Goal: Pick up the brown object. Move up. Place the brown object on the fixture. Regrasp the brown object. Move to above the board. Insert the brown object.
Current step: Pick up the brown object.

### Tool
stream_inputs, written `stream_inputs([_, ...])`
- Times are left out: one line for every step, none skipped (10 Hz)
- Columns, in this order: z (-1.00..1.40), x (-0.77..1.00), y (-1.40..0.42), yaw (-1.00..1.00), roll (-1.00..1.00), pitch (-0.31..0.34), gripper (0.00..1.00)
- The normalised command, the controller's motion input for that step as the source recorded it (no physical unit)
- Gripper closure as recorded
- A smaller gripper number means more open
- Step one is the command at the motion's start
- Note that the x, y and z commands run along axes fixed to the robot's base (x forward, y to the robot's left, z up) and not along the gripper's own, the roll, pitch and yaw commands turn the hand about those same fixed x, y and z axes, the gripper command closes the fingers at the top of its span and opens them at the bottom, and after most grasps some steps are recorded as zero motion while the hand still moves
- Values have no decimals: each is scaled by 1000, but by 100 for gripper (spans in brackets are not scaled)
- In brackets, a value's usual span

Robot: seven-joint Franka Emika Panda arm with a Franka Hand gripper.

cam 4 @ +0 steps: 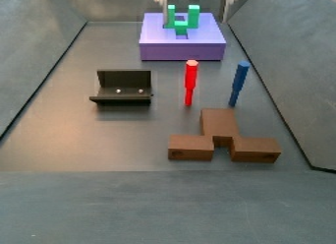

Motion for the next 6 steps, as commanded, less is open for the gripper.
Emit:
stream_inputs([-46,0,106,0,-49,0,0])
stream_inputs([-334,131,806,0,-164,29,0])
stream_inputs([-634,-26,809,0,-103,-10,0])
stream_inputs([-814,-23,689,0,-56,-11,0])
stream_inputs([-771,-89,526,-17,-16,-49,0])
stream_inputs([-689,-254,163,0,-76,-87,0])
